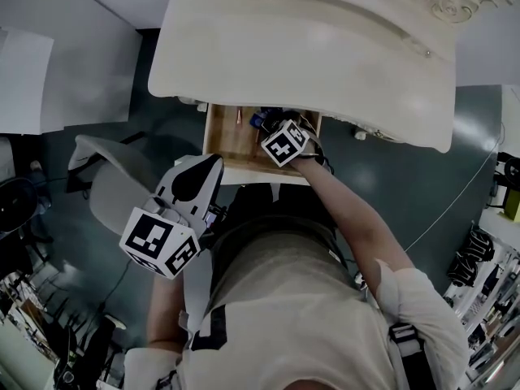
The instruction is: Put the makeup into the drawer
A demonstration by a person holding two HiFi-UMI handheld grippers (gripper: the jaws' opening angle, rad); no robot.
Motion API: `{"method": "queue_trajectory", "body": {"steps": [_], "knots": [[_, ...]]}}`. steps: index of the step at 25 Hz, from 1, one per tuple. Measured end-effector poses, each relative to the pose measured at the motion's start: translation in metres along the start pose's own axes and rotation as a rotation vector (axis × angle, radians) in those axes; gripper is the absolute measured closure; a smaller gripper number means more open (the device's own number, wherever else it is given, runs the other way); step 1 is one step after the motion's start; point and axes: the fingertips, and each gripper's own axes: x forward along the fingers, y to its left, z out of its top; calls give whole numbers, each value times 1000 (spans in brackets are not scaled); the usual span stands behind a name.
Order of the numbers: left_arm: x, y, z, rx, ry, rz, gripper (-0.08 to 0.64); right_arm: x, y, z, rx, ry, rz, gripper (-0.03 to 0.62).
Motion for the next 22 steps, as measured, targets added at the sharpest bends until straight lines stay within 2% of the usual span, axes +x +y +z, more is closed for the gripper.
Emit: {"method": "queue_trajectory", "body": {"steps": [5,14,22], "knots": [[2,-2,1,-1,-18,-11,502,-15,-2,0,0,-10,1,284],[5,-5,11,19,-48,-40,502,-72,5,17,55,-159,41,284],[-3,-5,23,28,-101,-56,502,-148,10,38,303,-410,125,284]]}}
